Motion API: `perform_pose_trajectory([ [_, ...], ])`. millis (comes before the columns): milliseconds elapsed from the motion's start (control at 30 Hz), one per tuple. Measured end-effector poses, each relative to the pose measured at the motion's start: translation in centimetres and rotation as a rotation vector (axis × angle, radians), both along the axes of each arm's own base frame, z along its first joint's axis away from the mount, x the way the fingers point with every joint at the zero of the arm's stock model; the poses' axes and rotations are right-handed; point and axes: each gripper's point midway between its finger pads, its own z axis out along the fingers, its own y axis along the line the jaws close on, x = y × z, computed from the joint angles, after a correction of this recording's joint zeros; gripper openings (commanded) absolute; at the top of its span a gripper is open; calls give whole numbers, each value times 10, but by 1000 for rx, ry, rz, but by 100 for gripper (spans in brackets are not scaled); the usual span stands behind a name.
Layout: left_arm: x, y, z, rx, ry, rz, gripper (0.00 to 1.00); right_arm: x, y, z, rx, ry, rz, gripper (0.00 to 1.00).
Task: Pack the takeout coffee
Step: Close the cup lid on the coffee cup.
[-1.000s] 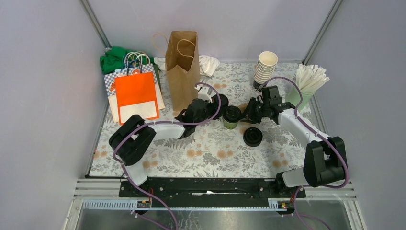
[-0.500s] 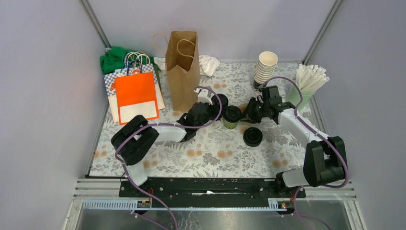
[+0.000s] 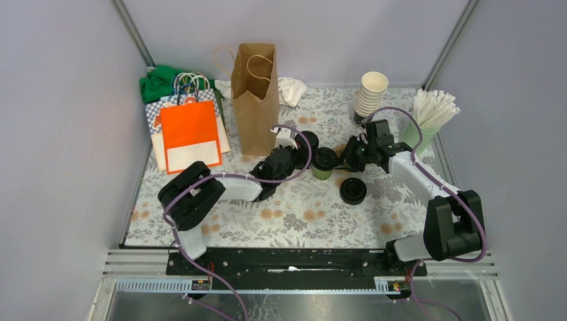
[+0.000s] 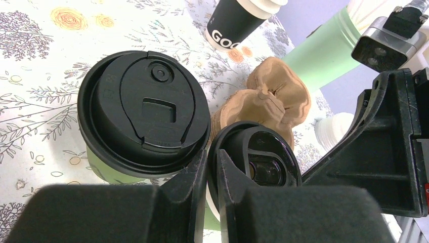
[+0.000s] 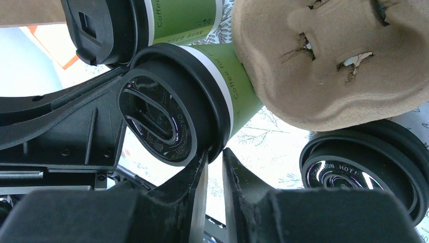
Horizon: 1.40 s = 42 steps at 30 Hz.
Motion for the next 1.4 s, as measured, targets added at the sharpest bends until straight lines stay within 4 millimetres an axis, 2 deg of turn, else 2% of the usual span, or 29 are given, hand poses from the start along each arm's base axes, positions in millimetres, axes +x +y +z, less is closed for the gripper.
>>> perform_pose_trajectory([
  [400,0,1,0,-1,-23,53,16,0,0,0,0,-1,-1,22],
  [500,1,0,7,11,-23,53,18,1,0,1,-1,-1,-1,22],
  [867,3,-6,16,237,49,-6,22,4,-5,2,-37,8,-18,20],
  [1100,1,-5,18,304,99,-56,24,5,-7,3,-50,7,-23,20],
  [1400,-6,1,22,401,184,-131,34,6,-9,3,-57,4,-25,17],
])
